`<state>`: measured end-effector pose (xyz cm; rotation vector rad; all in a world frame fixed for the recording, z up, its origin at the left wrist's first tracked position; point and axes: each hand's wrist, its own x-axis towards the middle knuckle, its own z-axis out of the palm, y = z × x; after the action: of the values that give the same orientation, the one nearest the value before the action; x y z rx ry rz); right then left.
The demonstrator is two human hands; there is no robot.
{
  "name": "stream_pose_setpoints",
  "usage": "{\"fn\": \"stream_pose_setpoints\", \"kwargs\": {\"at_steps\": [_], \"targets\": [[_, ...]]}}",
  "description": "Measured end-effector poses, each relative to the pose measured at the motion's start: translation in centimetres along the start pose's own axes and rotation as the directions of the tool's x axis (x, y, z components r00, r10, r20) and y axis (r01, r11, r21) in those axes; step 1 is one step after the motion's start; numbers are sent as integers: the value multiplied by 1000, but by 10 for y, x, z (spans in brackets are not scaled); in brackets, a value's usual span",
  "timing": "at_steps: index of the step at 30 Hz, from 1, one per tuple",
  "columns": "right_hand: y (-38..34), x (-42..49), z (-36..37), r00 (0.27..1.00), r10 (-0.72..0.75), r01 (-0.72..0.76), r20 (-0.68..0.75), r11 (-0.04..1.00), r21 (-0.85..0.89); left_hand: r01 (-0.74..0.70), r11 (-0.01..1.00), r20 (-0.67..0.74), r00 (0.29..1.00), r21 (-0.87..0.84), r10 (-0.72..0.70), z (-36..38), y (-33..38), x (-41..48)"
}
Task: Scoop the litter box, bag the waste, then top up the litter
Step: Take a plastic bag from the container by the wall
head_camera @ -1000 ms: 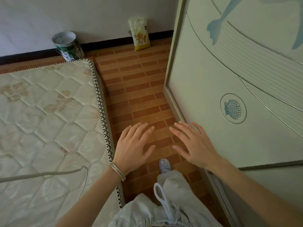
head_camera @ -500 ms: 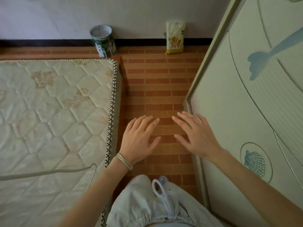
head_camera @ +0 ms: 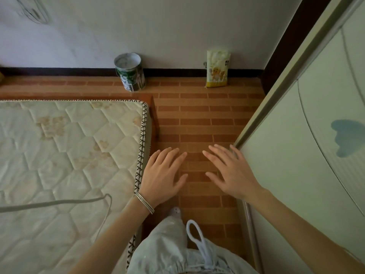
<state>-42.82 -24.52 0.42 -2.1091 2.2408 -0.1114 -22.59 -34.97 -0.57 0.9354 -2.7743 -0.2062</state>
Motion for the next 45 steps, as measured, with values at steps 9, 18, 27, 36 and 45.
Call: {"fn": "stream_pose_setpoints", "kwargs": {"at_steps": [9, 18, 27, 36, 45], "targets": [[19, 118, -4, 998, 45, -44, -44, 999, 3, -8, 1000, -25, 1000, 19, 9, -13, -76, 100], [70, 198, 19, 996, -39, 37, 75, 999, 19, 87, 996, 10, 996, 22, -87, 25, -110, 169], [176, 358, -22, 990, -141, 142, -25, 989, 32, 216, 976, -94, 973, 35, -212, 20, -126, 337], [223, 449, -12, 976, -213, 210, 44, 976, 57, 371, 928, -70, 927, 21, -369, 42, -162, 408], [237, 593, -6, 967, -251, 248, 41, 966, 67, 349, 936, -90, 934, 39, -344, 43, -261, 507]]}}
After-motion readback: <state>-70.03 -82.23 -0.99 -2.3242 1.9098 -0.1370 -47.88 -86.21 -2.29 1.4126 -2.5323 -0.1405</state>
